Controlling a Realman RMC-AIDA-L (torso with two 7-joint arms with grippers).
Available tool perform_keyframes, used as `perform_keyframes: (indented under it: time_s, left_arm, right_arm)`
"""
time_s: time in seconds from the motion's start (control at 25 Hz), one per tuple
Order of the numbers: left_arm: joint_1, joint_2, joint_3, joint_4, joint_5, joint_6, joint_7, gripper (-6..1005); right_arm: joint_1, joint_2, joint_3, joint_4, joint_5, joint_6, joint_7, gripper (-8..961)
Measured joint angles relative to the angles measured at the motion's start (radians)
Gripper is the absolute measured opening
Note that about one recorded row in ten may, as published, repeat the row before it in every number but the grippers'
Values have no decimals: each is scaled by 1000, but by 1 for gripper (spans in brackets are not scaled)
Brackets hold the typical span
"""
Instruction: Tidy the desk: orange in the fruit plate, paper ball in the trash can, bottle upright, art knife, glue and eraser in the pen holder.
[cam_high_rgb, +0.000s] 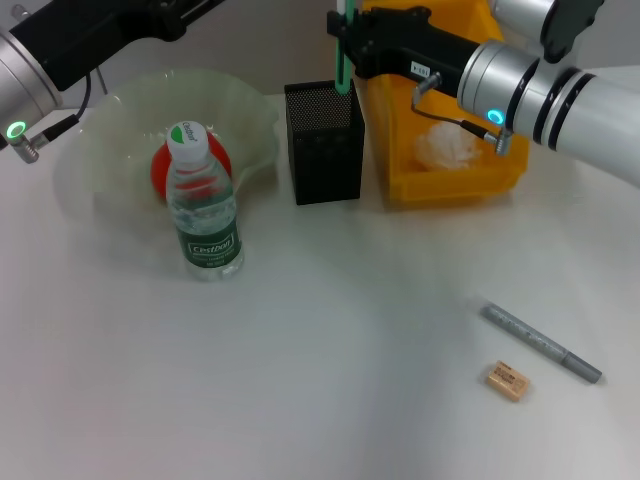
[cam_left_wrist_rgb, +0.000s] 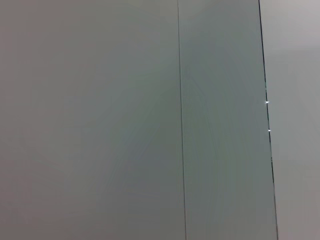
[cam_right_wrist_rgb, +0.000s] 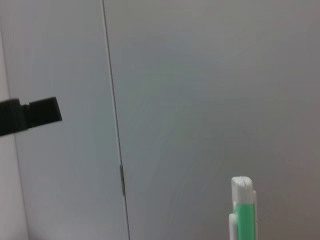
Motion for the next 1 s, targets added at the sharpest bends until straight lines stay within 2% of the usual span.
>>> perform_keyframes:
  time_s: [0.6, 1.0]
  left_arm:
    - [-21, -2, 1, -24, -3, -3, 30, 708]
    - [-37, -2, -3, -45, -4, -2, 41, 708]
  right_arm:
    - [17, 4, -1, 79, 85, 10, -136, 103]
    - [22, 4, -3, 99, 85, 11, -160, 105]
